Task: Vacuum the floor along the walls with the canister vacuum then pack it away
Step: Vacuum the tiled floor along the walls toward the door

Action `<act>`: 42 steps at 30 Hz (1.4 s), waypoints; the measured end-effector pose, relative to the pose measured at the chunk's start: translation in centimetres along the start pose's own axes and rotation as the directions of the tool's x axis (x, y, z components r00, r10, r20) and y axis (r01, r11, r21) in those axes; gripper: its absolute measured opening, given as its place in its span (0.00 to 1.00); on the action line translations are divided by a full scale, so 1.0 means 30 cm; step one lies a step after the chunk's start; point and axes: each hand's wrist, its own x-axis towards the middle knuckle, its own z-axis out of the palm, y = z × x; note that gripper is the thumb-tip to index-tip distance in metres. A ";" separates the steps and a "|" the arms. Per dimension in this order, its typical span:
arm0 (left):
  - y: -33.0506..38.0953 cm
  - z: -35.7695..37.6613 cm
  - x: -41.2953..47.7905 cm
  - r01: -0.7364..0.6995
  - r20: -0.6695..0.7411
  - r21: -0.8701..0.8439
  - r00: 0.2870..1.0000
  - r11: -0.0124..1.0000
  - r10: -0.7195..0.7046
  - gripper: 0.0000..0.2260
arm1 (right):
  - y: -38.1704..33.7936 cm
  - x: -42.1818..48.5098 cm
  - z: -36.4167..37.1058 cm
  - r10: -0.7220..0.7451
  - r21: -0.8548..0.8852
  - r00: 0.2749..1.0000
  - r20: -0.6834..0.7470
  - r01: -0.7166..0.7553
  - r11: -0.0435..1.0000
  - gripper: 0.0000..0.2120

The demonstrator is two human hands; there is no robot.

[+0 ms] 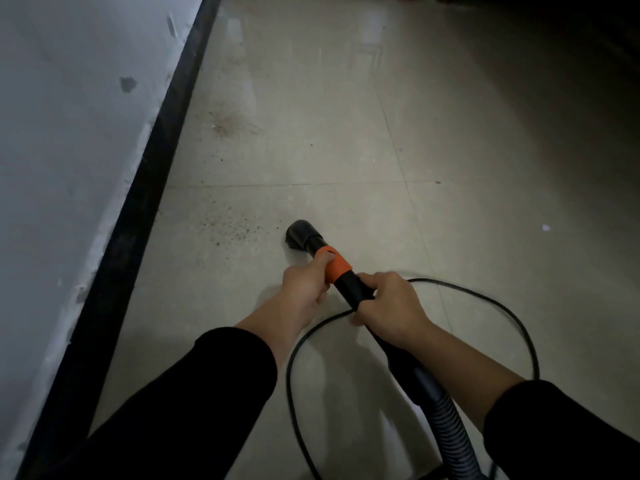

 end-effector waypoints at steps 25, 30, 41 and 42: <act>0.044 -0.101 0.102 0.000 0.016 -0.229 1.000 0.973 0.004 0.13 | -0.141 0.105 0.022 0.028 0.133 0.993 0.111 -0.043 0.990 0.18; 0.027 -0.130 0.061 -0.005 0.002 -0.232 1.000 0.973 0.006 0.14 | -0.141 0.073 0.042 0.020 0.167 0.993 0.120 -0.040 0.985 0.18; -0.021 -0.221 0.002 -0.044 -0.050 -0.251 0.998 0.967 0.033 0.14 | -0.157 0.022 0.096 -0.009 0.204 0.983 0.181 -0.029 0.978 0.20; -0.025 -0.231 -0.003 -0.046 -0.054 -0.247 0.998 0.968 0.033 0.14 | -0.160 0.019 0.101 -0.011 0.203 0.982 0.187 -0.028 0.979 0.20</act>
